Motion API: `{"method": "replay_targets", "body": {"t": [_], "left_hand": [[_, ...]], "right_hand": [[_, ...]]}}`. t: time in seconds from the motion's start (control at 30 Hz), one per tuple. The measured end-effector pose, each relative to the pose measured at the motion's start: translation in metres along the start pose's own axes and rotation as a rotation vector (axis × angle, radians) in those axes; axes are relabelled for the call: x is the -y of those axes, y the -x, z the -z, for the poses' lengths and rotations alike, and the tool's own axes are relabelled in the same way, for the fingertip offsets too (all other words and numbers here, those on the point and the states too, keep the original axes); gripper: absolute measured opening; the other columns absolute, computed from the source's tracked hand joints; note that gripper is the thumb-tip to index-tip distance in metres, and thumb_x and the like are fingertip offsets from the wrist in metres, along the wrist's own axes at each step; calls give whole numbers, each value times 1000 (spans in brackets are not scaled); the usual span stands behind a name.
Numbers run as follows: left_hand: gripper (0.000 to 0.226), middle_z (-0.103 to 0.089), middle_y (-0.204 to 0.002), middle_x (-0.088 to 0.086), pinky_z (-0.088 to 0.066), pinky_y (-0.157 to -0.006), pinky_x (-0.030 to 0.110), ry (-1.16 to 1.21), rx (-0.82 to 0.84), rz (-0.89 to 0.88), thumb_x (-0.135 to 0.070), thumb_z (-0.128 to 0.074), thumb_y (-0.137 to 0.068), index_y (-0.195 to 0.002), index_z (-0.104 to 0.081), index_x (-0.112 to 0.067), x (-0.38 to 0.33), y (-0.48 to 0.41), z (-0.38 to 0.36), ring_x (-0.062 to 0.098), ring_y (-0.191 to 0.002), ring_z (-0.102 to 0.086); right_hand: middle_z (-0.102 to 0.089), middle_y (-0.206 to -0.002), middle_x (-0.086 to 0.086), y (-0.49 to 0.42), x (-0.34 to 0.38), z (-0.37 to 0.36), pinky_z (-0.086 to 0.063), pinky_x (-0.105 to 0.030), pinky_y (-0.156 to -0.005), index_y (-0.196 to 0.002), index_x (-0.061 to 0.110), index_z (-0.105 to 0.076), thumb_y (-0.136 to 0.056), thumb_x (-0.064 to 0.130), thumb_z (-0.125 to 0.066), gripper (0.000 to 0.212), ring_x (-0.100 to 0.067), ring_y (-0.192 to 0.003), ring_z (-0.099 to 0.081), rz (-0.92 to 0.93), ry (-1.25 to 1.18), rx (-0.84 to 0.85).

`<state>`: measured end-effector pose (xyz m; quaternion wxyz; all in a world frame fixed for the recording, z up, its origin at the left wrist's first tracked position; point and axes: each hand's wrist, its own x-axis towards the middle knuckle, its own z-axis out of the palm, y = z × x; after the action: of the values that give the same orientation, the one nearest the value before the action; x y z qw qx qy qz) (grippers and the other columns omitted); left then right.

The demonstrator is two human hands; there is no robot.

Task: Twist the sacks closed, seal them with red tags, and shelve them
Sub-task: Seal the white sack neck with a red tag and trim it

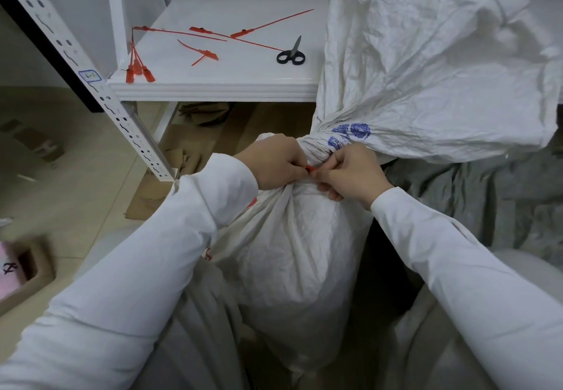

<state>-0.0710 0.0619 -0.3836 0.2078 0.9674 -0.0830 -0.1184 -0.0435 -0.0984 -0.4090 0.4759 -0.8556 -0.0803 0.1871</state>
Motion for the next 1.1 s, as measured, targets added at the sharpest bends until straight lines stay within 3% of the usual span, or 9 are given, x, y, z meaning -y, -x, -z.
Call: {"method": "replay_targets", "body": {"t": [0.17,0.3,0.43,0.53,0.67,0.77,1.0,1.1], "left_hand": [[36,-51,-54,2,-38,-62,29,53,-51,26,-22,-60,-88,-53,-54,-14,0,1,1,14,-54,-42],[36,-57,-56,1,-45,-63,29,180,21,105,-21,-57,-91,-55,-61,-15,-1,7,4,12,-53,-48],[31,-58,-64,1,-42,-60,29,50,-46,100,-26,-58,-89,-59,-59,-19,2,6,3,19,-63,-52],[36,-51,-62,-2,-35,-57,27,22,-86,111,-27,-58,-89,-54,-51,-22,3,4,3,19,-64,-49],[44,-52,-57,-1,-33,-56,23,23,40,177,-33,-54,-94,-54,-60,-16,0,3,0,14,-56,-47],[51,-49,-51,-2,-32,-55,22,39,72,201,-34,-54,-95,-46,-54,-18,-2,3,-1,11,-52,-44],[53,-45,-43,-3,-35,-56,24,150,70,120,-25,-54,-94,-42,-49,-17,-7,2,-4,12,-48,-41],[53,-42,-32,-7,-33,-54,17,228,81,74,-21,-53,-94,-41,-48,-16,-9,3,-6,7,-41,-40]], "right_hand": [[-67,-57,-9,-2,-4,5,-43,-16,-39,-58,9,-65,-80,10,-78,25,-6,-33,-52,60,9,-42],[-69,-57,-4,0,-7,2,-44,-14,-45,-63,11,-66,-78,13,-79,20,-6,-39,-57,156,61,-53],[-69,-55,-4,2,-7,-4,-46,-19,-44,-60,14,-65,-77,13,-81,22,-14,-40,-58,193,7,-40],[-69,-55,-4,0,-6,-8,-42,-19,-45,-58,15,-64,-78,12,-79,25,-10,-38,-55,184,0,-54],[-70,-59,-3,-1,-7,-11,-47,-22,-55,-61,19,-65,-78,11,-77,22,-7,-44,-58,231,110,-76],[-70,-61,-1,0,-6,-13,-53,-28,-62,-65,22,-67,-77,11,-75,19,-11,-51,-60,260,176,-85],[-69,-58,-1,-6,-9,-5,-58,-34,-71,-64,24,-68,-73,13,-77,18,-19,-64,-70,200,153,-119],[-70,-62,-2,-9,-9,0,-58,-39,-76,-61,25,-68,-71,14,-78,19,-21,-71,-70,165,153,-144]]}}
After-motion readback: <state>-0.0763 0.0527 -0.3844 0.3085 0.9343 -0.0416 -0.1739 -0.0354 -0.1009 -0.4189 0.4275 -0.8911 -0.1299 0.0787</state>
